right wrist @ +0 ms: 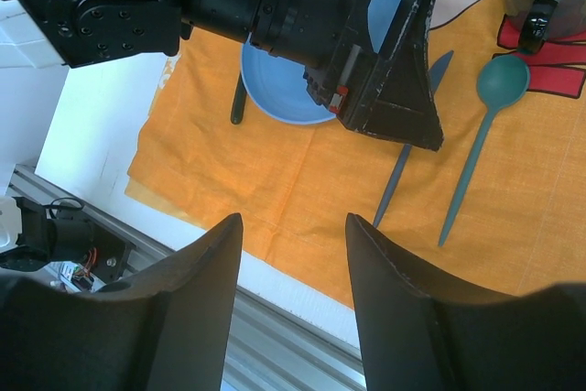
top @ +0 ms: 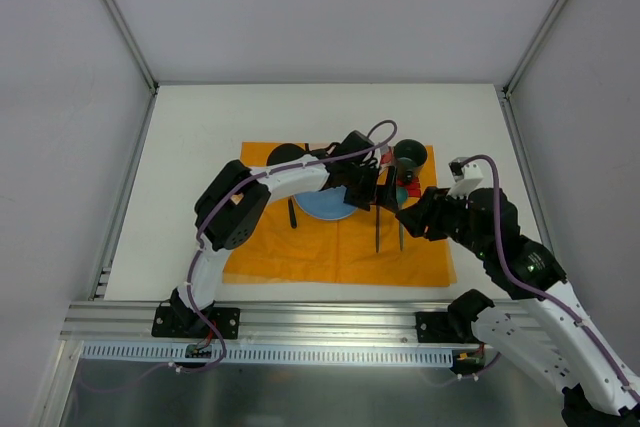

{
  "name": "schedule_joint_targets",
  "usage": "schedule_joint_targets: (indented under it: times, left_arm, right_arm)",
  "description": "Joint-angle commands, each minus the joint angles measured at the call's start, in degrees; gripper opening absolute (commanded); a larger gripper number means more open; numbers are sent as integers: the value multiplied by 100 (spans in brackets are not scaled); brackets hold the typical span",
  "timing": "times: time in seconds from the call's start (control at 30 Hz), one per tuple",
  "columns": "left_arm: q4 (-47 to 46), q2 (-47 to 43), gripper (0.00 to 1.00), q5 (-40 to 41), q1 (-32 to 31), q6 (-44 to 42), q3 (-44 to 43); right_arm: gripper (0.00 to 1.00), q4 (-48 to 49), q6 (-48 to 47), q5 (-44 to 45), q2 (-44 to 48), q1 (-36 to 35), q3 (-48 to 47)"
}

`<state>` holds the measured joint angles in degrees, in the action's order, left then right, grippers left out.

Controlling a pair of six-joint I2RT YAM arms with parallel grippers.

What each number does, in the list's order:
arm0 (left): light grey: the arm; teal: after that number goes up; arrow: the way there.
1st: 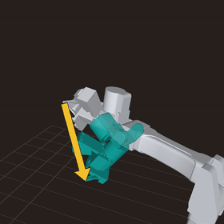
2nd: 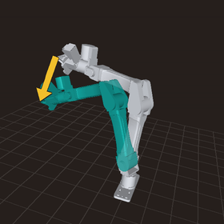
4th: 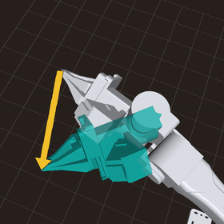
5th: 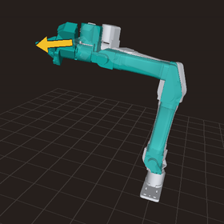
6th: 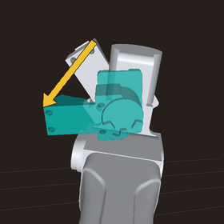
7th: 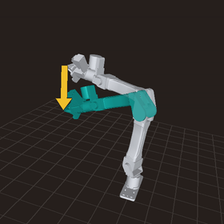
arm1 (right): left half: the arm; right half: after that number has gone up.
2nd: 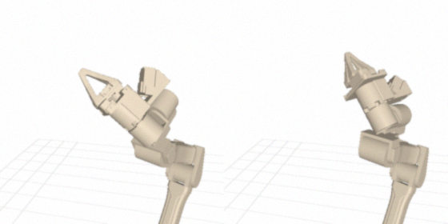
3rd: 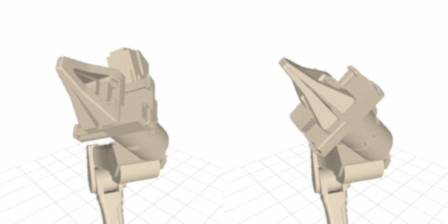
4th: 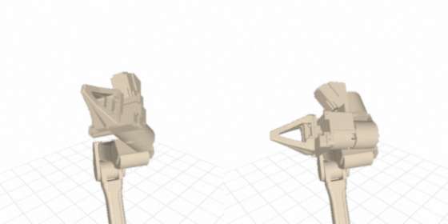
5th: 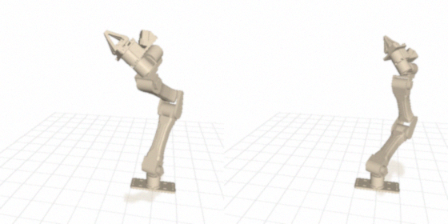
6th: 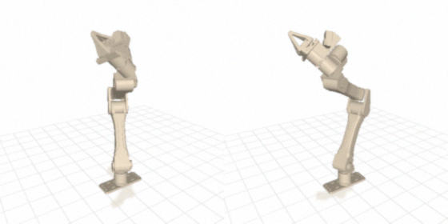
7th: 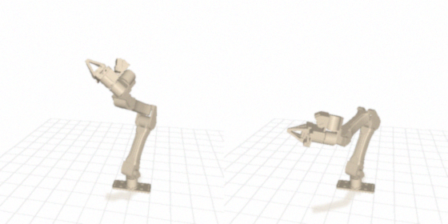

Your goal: Set the dinner table for one person

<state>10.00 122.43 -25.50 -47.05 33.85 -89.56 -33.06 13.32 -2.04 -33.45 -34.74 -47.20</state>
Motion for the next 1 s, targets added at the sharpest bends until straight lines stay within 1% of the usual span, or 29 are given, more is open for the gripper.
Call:
schedule_joint_targets:
  times: [0.0,0.13,0.27,0.3,0.37,0.4,0.43,0.47,0.5,0.53,0.57,0.63,0.67,0.8,0.9,0.97]
  left_arm:
    - [20,-527,99,-34,-15,-18,-167]
    - [-112,-1079,99,-262,-41,52,-158]
    - [-95,-1896,99,-123,-24,-27,139]
    - [-103,-2307,99,-87,11,-45,436]
    - [-86,-2766,99,70,143,-53,833]
    - [-60,-3273,99,158,204,-71,1305]
    - [-25,-3522,99,307,274,-97,1553]
    - [28,-3794,99,717,397,-150,1799]
    - [263,-4267,99,1026,450,-159,2245]
    - [405,-4480,99,1386,512,-150,2459]
    - [511,-4874,99,2068,591,-115,2913]
    - [661,-5202,98,2583,653,-10,3381]
    - [687,-5429,97,2959,688,104,3801]
    - [863,-5546,93,3506,688,350,4454]
    - [872,-5354,90,3884,697,456,4675]
    - [863,-5178,89,3999,697,509,4676]
  right_arm:
    - [52,265,91,-121,-56,-15,26]
    - [52,317,118,-156,-100,-15,44]
    - [53,291,109,-138,-118,-15,-35]
    - [53,274,109,-156,-118,-15,-52]
    - [53,247,127,-173,-126,-15,-88]
    - [53,239,127,-182,-126,-15,-88]
    - [53,238,136,-191,-118,-15,-70]
    - [53,247,162,-217,-126,-15,-61]
    - [53,282,179,-235,-126,-24,-44]
    - [53,309,188,-261,-126,-24,-26]
    - [53,335,223,-314,-144,-24,9]
    - [53,414,267,-375,-162,-24,35]
    - [53,432,294,-419,-205,-15,44]
    - [52,484,329,-446,-232,-41,44]
    - [52,528,373,-472,-241,-76,62]
    - [52,537,399,-472,-250,-94,79]
